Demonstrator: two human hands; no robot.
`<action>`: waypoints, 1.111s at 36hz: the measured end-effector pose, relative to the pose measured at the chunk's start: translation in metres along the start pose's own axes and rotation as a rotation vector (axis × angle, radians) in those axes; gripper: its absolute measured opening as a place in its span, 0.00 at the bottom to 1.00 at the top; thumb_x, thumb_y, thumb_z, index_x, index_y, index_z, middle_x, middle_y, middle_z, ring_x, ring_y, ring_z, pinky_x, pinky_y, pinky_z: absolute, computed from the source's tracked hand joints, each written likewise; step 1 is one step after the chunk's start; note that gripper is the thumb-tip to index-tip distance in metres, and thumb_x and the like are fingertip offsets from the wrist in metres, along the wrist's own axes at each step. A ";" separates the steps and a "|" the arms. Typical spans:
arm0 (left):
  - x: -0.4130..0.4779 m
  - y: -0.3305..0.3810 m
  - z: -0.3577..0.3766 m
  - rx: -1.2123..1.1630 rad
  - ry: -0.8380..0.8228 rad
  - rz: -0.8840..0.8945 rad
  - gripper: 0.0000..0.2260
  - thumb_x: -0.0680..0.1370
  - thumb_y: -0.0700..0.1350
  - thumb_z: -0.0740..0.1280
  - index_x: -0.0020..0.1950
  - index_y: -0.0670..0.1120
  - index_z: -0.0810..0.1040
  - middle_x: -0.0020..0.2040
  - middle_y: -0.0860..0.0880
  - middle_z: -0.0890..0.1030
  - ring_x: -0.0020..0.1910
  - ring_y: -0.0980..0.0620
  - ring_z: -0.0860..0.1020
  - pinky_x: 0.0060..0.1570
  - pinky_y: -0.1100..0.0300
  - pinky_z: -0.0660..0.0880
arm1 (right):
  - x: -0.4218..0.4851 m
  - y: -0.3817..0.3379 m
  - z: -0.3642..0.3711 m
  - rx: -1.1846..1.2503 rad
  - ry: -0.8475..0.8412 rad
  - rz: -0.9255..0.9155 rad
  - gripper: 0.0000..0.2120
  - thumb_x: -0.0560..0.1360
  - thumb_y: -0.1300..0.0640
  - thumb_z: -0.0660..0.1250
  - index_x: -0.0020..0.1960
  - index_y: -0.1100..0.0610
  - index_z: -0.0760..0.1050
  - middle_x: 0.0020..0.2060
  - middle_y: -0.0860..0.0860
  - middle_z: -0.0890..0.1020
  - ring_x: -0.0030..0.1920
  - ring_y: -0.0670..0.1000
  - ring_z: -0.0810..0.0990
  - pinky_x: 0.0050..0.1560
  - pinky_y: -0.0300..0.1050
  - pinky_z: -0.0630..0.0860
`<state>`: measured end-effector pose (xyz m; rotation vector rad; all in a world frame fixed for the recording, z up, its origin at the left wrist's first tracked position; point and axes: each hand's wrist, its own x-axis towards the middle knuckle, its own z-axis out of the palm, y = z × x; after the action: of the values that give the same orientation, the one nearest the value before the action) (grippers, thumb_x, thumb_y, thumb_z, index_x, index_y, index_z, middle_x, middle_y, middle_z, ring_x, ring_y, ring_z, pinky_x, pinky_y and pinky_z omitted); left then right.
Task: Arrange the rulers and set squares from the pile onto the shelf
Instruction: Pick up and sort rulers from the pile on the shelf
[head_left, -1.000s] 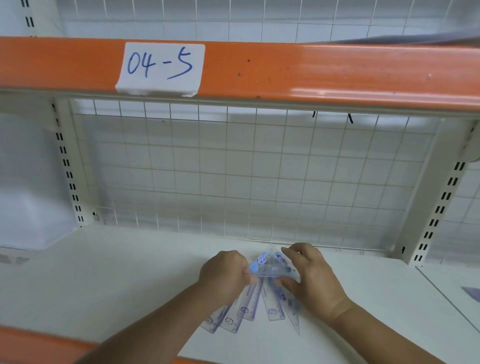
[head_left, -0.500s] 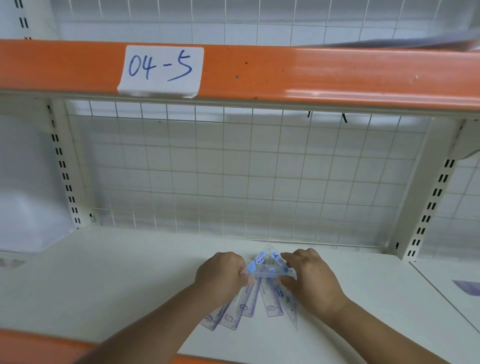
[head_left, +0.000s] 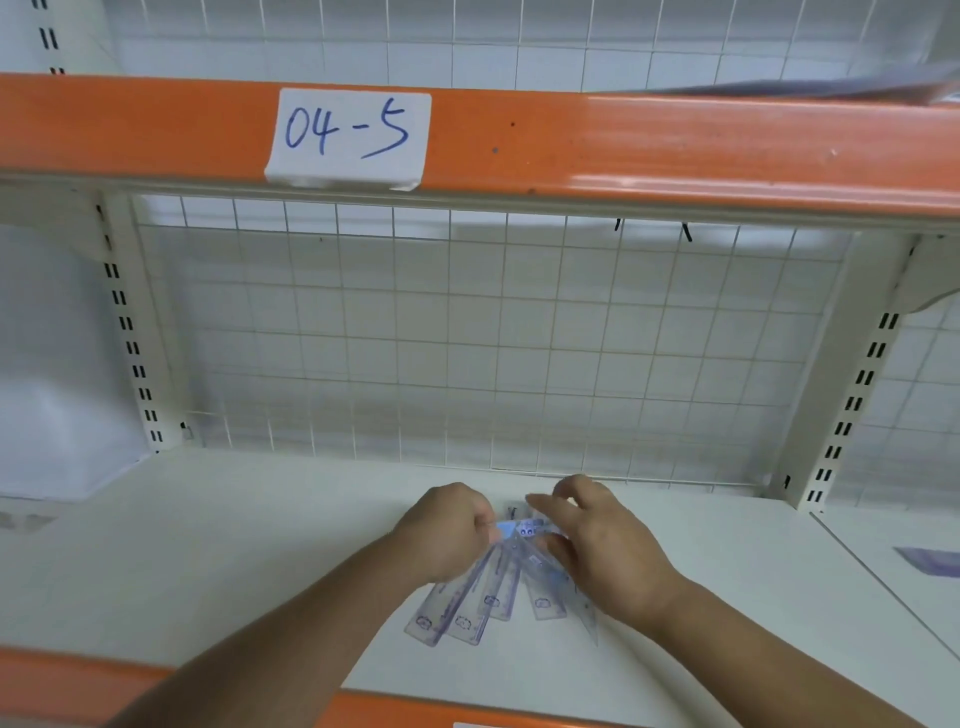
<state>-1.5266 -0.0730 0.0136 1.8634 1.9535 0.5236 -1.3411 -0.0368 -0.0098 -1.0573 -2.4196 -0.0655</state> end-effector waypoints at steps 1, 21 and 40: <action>-0.001 0.003 -0.001 0.019 -0.015 0.016 0.08 0.80 0.49 0.64 0.44 0.48 0.77 0.43 0.48 0.76 0.41 0.49 0.72 0.44 0.60 0.71 | 0.002 -0.001 0.003 -0.004 0.015 -0.034 0.14 0.72 0.54 0.64 0.56 0.52 0.80 0.46 0.52 0.79 0.45 0.56 0.80 0.35 0.47 0.77; 0.000 0.018 -0.001 0.242 -0.107 0.034 0.11 0.82 0.50 0.59 0.55 0.45 0.76 0.57 0.46 0.77 0.52 0.47 0.75 0.53 0.57 0.71 | 0.019 0.004 0.009 -0.149 -0.032 -0.182 0.07 0.66 0.58 0.68 0.39 0.48 0.81 0.29 0.47 0.75 0.31 0.51 0.70 0.27 0.44 0.71; 0.005 0.013 0.007 0.388 -0.139 -0.032 0.28 0.73 0.63 0.68 0.64 0.45 0.73 0.55 0.49 0.75 0.54 0.49 0.74 0.54 0.57 0.72 | 0.037 0.024 -0.013 0.688 -0.348 0.984 0.14 0.74 0.68 0.61 0.30 0.61 0.69 0.19 0.52 0.69 0.22 0.48 0.59 0.25 0.36 0.55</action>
<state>-1.5124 -0.0672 0.0141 2.0235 2.0973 -0.0007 -1.3398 0.0021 0.0154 -1.8174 -1.6546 1.2452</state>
